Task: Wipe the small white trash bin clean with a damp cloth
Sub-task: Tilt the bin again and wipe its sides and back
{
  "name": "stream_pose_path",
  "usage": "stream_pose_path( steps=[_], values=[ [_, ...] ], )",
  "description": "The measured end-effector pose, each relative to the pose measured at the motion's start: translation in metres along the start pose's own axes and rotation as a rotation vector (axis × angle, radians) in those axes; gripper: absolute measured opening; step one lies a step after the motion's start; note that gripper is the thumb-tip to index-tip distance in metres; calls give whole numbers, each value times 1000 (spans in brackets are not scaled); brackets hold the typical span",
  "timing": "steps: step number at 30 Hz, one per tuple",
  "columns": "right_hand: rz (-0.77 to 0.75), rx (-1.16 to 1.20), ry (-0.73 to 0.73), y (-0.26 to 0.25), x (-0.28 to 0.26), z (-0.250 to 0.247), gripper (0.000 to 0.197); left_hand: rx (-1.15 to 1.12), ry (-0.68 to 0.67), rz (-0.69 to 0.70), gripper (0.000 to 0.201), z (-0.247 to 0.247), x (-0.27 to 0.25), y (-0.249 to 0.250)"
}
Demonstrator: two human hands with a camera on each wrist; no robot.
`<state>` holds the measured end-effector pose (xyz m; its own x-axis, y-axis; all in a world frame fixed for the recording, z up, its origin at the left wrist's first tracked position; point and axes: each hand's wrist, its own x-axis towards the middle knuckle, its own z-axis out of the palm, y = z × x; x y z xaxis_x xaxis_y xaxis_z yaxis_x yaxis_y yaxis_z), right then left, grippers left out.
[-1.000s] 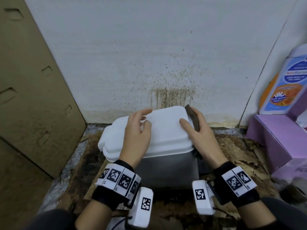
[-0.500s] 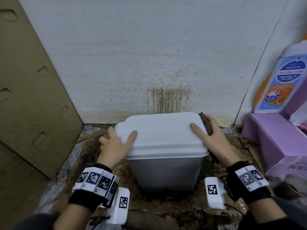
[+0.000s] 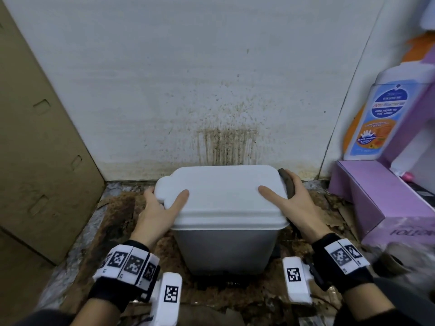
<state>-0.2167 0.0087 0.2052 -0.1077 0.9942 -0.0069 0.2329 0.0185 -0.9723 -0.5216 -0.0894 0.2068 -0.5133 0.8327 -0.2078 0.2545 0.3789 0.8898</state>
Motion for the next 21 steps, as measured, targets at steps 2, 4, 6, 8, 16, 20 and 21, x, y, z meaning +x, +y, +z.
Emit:
stream_pose_path(
  steps=[2,4,6,8,16,20,21],
  values=[
    [-10,-16,42,-1,-8,3,104,-19,-1,16,122,-2,4,-2],
    [-16,-20,107,-1,-20,9,103,-10,10,44,123,-5,9,1],
    [-3,-7,176,1,-35,18,105,-22,18,62,121,-9,16,5],
    [21,6,237,2,-52,32,111,-37,4,82,117,-11,24,7],
    [66,62,297,0,-71,63,97,-13,141,36,113,5,35,3],
    [71,75,242,2,-54,55,88,-38,210,-20,109,20,21,5],
    [67,73,233,4,-49,52,86,-60,231,-45,110,23,16,5]
  ],
)
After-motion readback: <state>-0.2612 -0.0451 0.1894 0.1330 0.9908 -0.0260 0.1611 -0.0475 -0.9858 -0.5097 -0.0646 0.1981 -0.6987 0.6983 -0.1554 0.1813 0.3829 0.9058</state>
